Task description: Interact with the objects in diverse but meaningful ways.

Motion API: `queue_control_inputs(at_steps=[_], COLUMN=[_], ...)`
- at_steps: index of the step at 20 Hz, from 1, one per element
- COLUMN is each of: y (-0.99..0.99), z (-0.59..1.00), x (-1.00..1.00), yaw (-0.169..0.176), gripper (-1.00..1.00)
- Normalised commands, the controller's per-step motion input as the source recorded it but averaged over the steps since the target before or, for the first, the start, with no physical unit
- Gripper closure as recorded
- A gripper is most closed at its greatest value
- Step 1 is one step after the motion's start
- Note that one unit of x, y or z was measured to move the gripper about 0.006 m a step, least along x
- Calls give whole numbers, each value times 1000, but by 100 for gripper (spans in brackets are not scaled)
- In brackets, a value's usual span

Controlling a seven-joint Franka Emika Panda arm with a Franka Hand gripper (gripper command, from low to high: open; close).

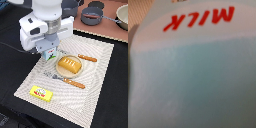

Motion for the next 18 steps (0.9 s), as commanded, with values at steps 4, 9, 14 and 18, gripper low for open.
queue_control_inputs(at_steps=[4, 9, 14, 18], y=[-19, -46, 0, 0], z=[-357, -309, -91, 114], x=[-370, -513, -419, -237], yaw=[46, 37, 38, 20], gripper=[100, 100, -100, -100])
